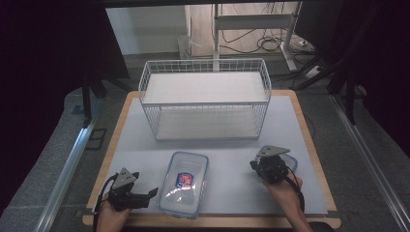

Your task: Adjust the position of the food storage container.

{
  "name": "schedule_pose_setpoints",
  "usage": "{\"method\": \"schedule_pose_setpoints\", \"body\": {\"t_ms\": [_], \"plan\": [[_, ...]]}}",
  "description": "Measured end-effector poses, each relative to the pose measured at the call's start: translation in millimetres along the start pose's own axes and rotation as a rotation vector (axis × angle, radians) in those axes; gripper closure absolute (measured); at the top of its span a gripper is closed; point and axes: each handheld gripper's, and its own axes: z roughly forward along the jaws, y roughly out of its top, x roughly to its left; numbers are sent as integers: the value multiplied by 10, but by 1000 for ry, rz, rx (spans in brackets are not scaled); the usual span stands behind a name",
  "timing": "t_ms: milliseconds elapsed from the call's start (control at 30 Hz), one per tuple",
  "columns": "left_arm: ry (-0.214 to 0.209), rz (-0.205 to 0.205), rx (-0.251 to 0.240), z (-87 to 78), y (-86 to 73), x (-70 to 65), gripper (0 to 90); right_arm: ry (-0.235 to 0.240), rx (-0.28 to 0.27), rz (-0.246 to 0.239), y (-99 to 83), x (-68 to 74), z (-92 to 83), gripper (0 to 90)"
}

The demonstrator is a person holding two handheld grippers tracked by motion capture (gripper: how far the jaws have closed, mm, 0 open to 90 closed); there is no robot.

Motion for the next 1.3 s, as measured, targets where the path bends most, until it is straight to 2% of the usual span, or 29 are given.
{"method": "schedule_pose_setpoints", "body": {"t_ms": [200,233,300,400,467,533,600,700,733,767,800,833,867,933,967,1100,1167,1200,1300], "plan": [[0,-3,5,4,-2,2,71,-37,1,25,-45,-137,-46,898],[0,-3,8,6,-2,4,71,-51,0,41,-69,-206,-72,898],[-5,-10,9,5,3,3,71,-56,-5,61,-93,-254,-93,898],[-13,-17,18,-4,12,-1,71,-40,-17,49,-109,-225,-115,897],[-23,5,34,-39,20,-9,71,-8,-34,48,-111,-188,-129,897],[-10,19,28,-95,29,-34,78,11,-48,33,-109,-139,-147,896],[-29,28,33,-144,36,-53,173,28,-64,23,-115,-83,-169,896],[-137,32,47,-165,38,-67,421,54,-77,11,-137,-12,-198,891],[-137,32,47,-165,38,-67,484,54,-77,11,-137,-12,-198,891],[-220,53,76,-134,41,-103,562,65,-79,1,-149,33,-215,881],[-241,87,108,-106,44,-153,614,71,-79,-2,-154,48,-219,879],[-241,87,108,-106,44,-153,688,82,-80,-7,-162,80,-225,878],[-245,114,142,-78,55,-206,722,87,-81,-9,-165,96,-227,878],[-249,122,140,-78,68,-233,810,96,-80,-17,-174,134,-242,879],[-249,122,140,-78,68,-233,839,96,-80,-17,-174,134,-242,879],[-307,118,143,-25,100,-313,897,114,-79,-22,-230,201,-306,880],[-319,117,144,-17,108,-332,898,118,-79,-22,-259,215,-337,881],[-348,118,145,26,131,-403,898,120,-78,-21,-278,225,-366,882],[-365,128,149,64,161,-474,898,137,-91,-9,-321,252,-421,883]]}}
